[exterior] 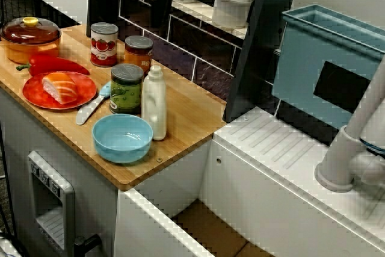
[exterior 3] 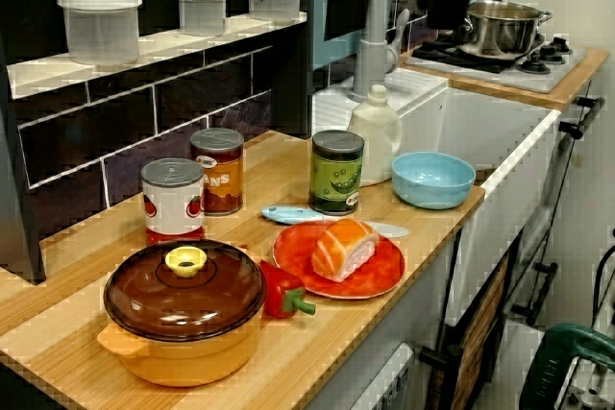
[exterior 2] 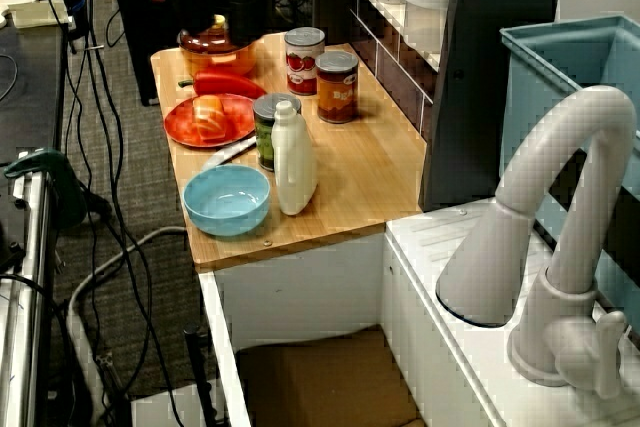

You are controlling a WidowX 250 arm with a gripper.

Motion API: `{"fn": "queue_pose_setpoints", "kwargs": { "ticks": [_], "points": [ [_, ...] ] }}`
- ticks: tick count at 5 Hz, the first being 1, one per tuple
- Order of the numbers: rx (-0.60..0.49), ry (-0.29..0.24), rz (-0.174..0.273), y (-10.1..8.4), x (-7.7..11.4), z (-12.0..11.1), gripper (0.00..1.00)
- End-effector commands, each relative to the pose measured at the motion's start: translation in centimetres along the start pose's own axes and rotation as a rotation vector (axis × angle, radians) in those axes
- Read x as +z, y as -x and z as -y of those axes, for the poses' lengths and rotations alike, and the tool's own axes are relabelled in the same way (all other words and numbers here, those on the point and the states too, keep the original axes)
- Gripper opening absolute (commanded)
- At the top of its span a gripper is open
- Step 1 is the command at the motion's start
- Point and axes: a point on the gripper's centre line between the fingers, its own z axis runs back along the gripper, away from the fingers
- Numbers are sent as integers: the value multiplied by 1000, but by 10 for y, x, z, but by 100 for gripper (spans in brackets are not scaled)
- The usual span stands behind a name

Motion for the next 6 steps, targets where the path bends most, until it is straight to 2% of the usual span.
{"fn": "queue_pose_setpoints", "kwargs": {
  "ticks": [1,3,5,6],
  "points": [
    [-37,8,87,11,7,-25,100],
    [-3,-51,122,5,-13,-39,100],
    [-26,-108,158,11,-29,-50,100],
    [-30,-116,150,15,-34,-52,100]
  ]
}}
